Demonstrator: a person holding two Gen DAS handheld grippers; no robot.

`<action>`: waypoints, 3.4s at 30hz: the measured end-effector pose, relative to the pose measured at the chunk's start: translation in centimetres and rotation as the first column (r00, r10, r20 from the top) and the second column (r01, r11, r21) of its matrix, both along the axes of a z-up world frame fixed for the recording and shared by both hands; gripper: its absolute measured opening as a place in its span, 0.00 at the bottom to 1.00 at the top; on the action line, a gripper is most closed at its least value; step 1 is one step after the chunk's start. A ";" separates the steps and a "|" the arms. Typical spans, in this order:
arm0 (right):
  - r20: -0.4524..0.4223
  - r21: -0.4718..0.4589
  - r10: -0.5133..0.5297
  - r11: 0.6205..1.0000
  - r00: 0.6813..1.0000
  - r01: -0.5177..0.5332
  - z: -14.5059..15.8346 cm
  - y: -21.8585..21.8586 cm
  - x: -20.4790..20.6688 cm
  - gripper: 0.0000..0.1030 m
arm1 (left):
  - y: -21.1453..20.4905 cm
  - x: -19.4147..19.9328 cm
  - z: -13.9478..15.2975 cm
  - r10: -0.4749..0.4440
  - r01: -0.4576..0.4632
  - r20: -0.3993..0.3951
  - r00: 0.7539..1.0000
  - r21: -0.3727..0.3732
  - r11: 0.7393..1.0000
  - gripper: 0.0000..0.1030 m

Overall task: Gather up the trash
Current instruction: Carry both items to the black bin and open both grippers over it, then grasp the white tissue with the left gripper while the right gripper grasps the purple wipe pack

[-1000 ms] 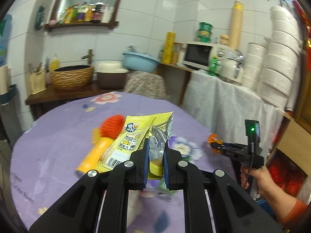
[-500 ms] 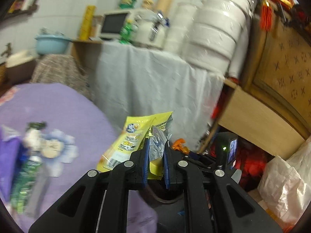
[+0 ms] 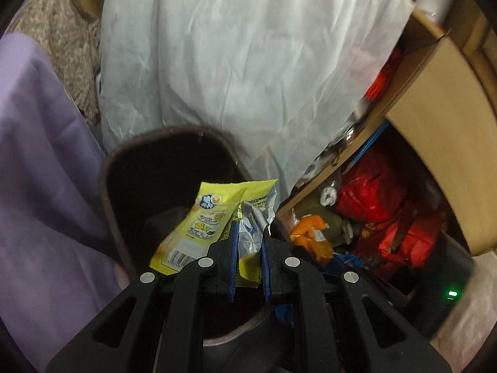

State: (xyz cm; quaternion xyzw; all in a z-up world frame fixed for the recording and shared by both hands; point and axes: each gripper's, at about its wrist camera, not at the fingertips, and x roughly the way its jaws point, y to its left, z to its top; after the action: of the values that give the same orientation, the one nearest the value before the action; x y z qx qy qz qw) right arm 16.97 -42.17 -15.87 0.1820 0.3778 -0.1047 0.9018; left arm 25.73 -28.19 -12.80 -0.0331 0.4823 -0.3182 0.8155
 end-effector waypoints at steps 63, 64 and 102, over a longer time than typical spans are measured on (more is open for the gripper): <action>0.148 -0.064 0.425 0.905 0.893 -0.420 9.1 13.9 1.5 0.69 | 19.4 -13.6 14.2 0.256 -0.254 0.454 0.854 -0.066 0.965 0.94; 0.162 -0.072 0.450 0.893 0.878 -0.444 9.8 14.9 1.4 0.69 | 21.1 -13.9 14.2 0.283 -0.286 0.457 0.843 -0.064 0.956 0.94; 0.132 0.102 0.757 0.631 0.640 -0.769 16.2 42.7 12.8 0.32 | 44.2 -16.6 8.6 0.605 -0.674 0.327 0.726 0.162 0.721 0.94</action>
State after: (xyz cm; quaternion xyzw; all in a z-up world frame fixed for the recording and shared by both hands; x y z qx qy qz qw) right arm 29.73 0.58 0.30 0.0756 0.3913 0.3219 0.8588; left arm 9.09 16.01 -4.21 -0.0473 0.3719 0.0525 0.9256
